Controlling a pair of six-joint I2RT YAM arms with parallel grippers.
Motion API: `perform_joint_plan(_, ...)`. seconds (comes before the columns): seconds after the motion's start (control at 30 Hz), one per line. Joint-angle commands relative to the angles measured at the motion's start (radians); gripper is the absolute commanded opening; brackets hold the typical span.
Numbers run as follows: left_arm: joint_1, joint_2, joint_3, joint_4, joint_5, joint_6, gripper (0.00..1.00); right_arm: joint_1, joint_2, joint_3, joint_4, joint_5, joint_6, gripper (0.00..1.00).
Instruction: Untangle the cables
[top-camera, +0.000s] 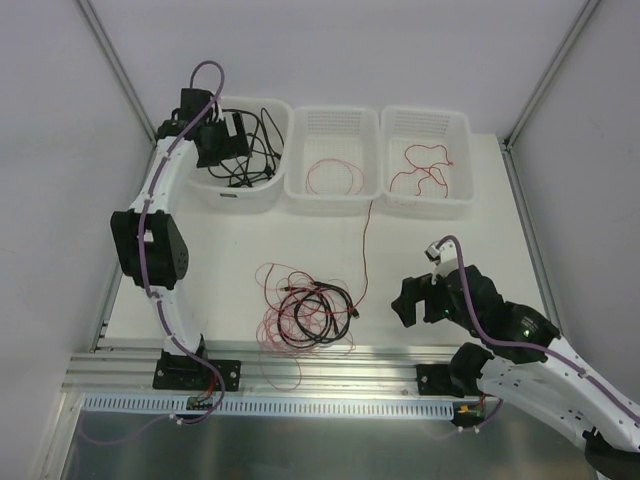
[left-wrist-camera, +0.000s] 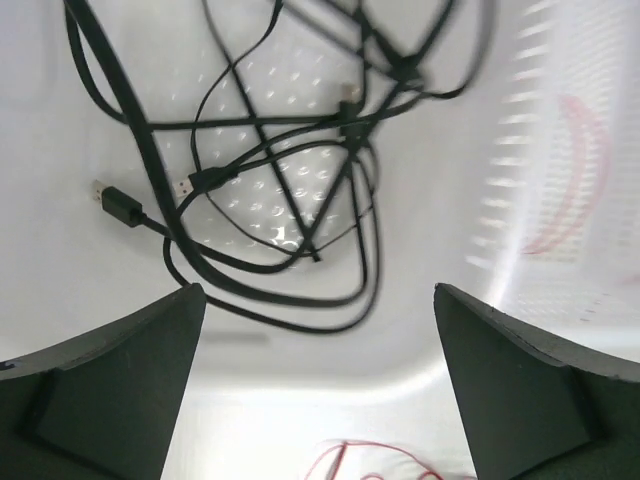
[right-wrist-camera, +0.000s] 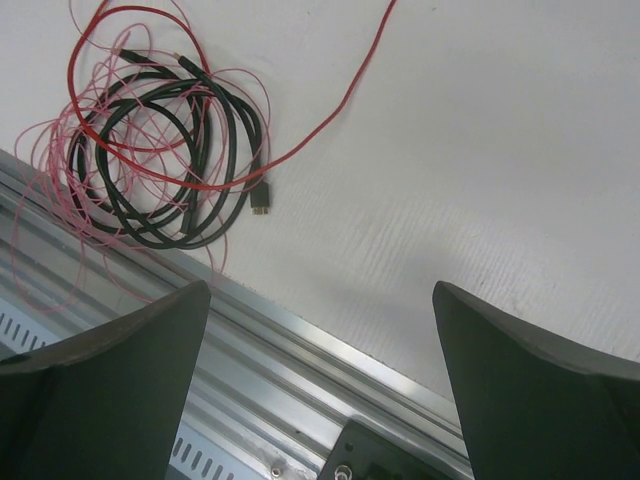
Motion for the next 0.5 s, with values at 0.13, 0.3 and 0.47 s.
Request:
perform_joint_plan(0.13,-0.069,-0.455,-0.038,0.008,0.019,-0.039,0.99,0.003,0.136,0.071,0.084,-0.133,-0.013,1.0)
perform_joint_plan(0.3,-0.148,-0.755,-0.287,0.011,0.005,-0.065,0.99,0.048,0.299,0.118,0.168,-0.325,-0.108,0.94)
perform_joint_plan(0.47,-0.17,-1.015,-0.619,0.014,-0.047,-0.114,0.99,0.195,0.519,0.278,0.159,-0.304,-0.237,0.9)
